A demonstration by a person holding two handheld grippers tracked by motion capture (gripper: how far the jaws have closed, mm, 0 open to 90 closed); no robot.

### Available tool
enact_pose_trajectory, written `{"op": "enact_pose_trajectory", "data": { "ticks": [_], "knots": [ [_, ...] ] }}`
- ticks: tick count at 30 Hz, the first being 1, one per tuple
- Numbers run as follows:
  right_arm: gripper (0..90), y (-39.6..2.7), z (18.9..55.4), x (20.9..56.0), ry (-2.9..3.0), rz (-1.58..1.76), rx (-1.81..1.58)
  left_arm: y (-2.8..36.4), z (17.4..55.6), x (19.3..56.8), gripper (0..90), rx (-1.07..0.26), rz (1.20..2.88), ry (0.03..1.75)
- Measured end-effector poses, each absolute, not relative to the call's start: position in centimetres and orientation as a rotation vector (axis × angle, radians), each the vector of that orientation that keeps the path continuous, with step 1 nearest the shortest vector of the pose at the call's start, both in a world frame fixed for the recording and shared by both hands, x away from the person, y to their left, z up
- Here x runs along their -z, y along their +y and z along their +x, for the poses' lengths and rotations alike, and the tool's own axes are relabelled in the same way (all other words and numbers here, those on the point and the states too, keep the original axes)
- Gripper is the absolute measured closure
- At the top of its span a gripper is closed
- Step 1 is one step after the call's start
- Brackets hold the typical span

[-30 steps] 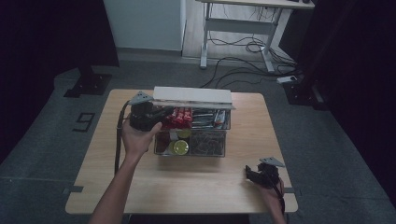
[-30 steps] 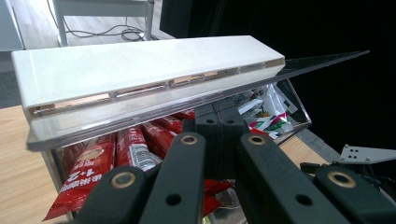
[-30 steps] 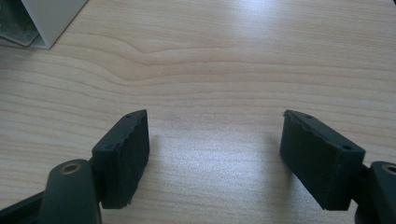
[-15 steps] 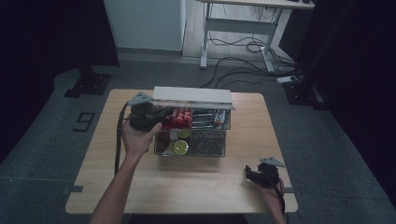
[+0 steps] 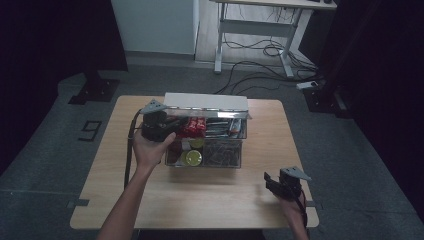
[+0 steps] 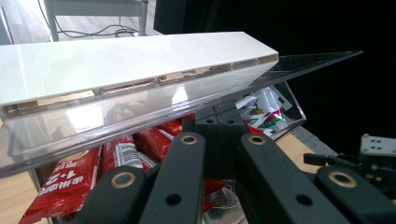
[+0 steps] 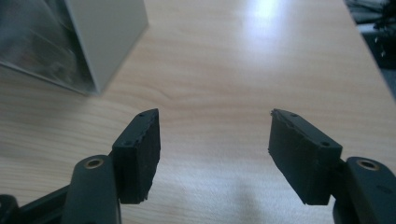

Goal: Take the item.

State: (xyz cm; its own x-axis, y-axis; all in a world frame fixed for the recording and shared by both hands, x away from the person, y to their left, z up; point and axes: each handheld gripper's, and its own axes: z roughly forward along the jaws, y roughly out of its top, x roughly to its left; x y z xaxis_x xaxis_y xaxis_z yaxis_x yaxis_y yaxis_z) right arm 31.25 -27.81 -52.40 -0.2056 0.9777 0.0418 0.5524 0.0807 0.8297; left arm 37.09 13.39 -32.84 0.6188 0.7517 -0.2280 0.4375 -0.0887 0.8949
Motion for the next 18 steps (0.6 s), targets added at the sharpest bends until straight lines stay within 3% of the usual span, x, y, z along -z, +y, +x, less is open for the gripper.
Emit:
{"op": "enact_pose_trajectory", "data": {
  "ticks": [18],
  "knots": [
    [43.0,-26.0,30.7,44.9,1.792,1.345,-1.248,13.5,37.1,32.8,90.0,-0.355,1.726,0.986]
  ]
}}
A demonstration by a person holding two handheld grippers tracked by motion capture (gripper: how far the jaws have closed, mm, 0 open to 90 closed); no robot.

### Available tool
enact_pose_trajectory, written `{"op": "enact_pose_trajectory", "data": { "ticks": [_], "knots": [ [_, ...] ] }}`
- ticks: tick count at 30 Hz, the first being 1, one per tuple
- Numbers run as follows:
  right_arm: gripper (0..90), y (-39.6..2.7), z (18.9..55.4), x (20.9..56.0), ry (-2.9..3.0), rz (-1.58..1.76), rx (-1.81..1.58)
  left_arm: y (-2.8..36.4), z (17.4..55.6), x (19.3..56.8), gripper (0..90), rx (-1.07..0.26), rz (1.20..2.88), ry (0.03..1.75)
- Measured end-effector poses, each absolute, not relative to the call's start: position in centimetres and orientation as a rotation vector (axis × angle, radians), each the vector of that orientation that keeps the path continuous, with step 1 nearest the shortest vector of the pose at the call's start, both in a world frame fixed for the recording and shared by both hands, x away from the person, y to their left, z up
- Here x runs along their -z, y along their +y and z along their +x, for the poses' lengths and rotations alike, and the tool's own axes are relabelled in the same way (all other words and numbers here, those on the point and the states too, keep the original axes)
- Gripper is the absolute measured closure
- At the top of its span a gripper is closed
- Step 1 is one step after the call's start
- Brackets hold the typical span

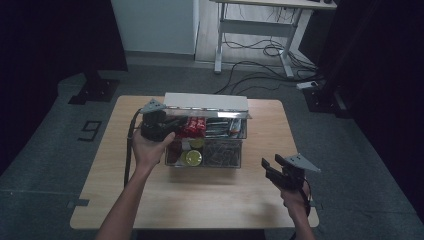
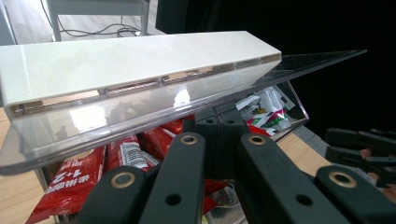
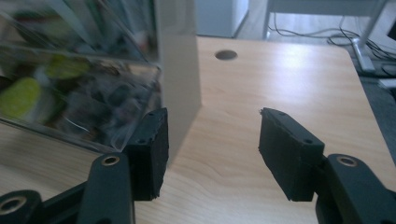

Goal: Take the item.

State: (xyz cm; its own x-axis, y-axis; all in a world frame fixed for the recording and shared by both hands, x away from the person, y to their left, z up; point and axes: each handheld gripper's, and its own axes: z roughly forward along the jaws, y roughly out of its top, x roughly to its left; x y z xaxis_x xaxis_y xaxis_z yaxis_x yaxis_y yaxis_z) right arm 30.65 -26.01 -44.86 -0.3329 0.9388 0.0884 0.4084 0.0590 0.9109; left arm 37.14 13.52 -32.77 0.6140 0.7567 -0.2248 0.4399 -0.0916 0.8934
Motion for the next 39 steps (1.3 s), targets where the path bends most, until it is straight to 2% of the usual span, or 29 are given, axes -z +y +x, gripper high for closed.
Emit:
{"op": "enact_pose_trajectory", "data": {
  "ticks": [21,39],
  "knots": [
    [50.7,-21.3,31.8,38.5,1.827,1.158,-1.362,13.9,37.1,32.6,90.0,-0.345,1.720,0.987],
    [55.2,-19.3,33.9,37.2,1.861,1.132,-1.358,13.6,37.3,32.7,90.0,-0.340,1.719,0.991]
  ]
}}
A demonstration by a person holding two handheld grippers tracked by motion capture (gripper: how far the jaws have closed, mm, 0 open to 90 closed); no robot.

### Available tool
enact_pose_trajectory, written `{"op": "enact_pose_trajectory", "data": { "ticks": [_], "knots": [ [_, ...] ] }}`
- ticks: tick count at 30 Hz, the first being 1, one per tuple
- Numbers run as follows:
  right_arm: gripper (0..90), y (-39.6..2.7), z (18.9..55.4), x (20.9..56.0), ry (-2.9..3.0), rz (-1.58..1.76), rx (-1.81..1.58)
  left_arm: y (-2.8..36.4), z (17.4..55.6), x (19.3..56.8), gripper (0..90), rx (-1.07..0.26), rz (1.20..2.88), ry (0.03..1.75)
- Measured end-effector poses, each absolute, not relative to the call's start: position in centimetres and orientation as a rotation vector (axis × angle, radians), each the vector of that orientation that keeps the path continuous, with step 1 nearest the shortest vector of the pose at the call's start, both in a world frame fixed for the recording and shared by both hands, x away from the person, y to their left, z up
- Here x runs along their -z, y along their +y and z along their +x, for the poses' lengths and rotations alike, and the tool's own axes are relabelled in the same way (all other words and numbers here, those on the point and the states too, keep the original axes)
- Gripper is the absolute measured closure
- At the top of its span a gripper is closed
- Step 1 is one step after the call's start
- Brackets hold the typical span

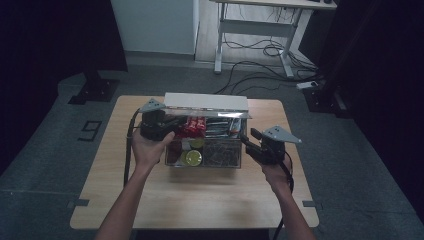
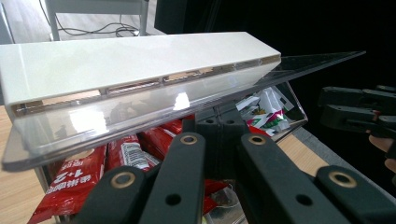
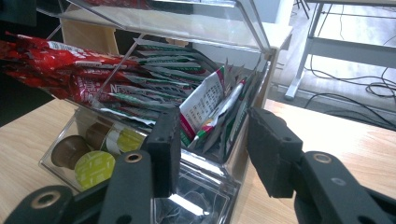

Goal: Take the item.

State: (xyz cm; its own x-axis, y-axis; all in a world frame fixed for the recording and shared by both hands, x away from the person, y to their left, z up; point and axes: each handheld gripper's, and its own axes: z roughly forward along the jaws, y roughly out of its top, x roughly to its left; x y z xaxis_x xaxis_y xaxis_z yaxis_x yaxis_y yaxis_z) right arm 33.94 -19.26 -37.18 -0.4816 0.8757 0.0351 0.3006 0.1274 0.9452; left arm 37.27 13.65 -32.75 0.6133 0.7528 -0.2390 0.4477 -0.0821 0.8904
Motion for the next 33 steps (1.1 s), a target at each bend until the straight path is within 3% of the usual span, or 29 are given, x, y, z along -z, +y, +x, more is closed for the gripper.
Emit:
{"op": "enact_pose_trajectory", "data": {
  "ticks": [11,33],
  "knots": [
    [60.1,-18.2,35.0,37.0,1.868,1.128,-1.364,13.6,37.3,32.7,90.0,-0.338,1.723,0.989],
    [61.3,-16.7,36.5,37.2,1.891,1.134,-1.350,13.3,37.5,32.6,90.0,-0.328,1.722,0.985]
  ]
}}
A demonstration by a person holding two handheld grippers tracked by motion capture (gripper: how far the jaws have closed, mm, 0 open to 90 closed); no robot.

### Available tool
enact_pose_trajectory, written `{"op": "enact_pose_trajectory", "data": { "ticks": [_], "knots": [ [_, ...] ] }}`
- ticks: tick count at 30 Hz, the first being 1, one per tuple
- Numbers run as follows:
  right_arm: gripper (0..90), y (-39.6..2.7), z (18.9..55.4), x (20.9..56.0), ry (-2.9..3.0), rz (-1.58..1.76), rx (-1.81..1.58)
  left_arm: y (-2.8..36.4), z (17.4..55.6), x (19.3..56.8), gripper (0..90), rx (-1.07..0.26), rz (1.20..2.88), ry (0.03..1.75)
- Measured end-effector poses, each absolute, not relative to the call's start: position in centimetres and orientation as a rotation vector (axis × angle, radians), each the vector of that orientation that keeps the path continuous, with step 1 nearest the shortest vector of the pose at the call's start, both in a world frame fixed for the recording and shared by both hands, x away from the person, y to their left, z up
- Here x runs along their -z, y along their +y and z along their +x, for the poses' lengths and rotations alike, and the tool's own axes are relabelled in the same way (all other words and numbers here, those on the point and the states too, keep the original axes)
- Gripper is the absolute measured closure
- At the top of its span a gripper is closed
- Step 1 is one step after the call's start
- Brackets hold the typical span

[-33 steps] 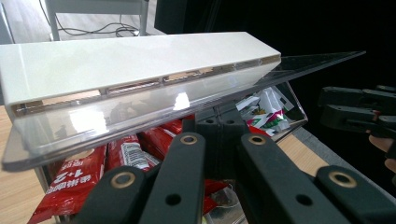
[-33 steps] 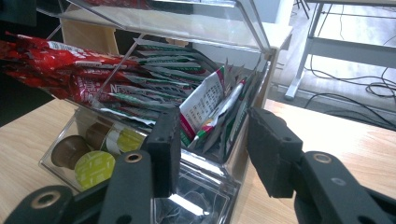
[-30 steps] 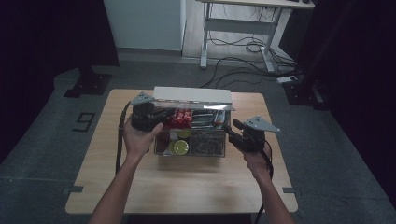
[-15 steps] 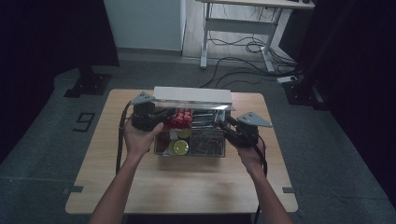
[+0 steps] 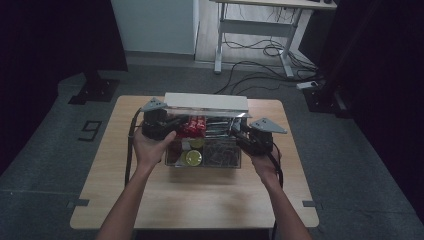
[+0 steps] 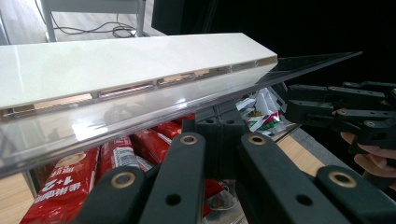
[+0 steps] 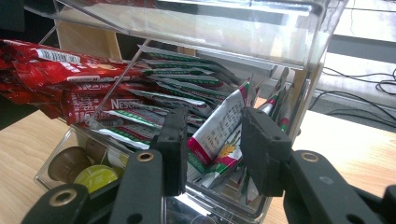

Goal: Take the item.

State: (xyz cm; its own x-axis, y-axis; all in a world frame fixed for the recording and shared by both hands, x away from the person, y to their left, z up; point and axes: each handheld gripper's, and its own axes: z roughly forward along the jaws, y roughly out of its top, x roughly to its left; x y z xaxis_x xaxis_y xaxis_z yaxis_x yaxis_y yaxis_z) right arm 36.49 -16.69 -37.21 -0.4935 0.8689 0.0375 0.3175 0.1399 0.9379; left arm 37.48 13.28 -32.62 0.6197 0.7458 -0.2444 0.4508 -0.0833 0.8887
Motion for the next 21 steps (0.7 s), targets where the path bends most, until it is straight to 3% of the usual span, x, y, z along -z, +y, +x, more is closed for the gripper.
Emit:
{"op": "enact_pose_trajectory", "data": {
  "ticks": [21],
  "knots": [
    [61.2,-15.5,37.7,37.8,1.891,1.152,-1.314,13.2,37.6,32.8,90.0,-0.326,1.719,0.985]
  ]
}}
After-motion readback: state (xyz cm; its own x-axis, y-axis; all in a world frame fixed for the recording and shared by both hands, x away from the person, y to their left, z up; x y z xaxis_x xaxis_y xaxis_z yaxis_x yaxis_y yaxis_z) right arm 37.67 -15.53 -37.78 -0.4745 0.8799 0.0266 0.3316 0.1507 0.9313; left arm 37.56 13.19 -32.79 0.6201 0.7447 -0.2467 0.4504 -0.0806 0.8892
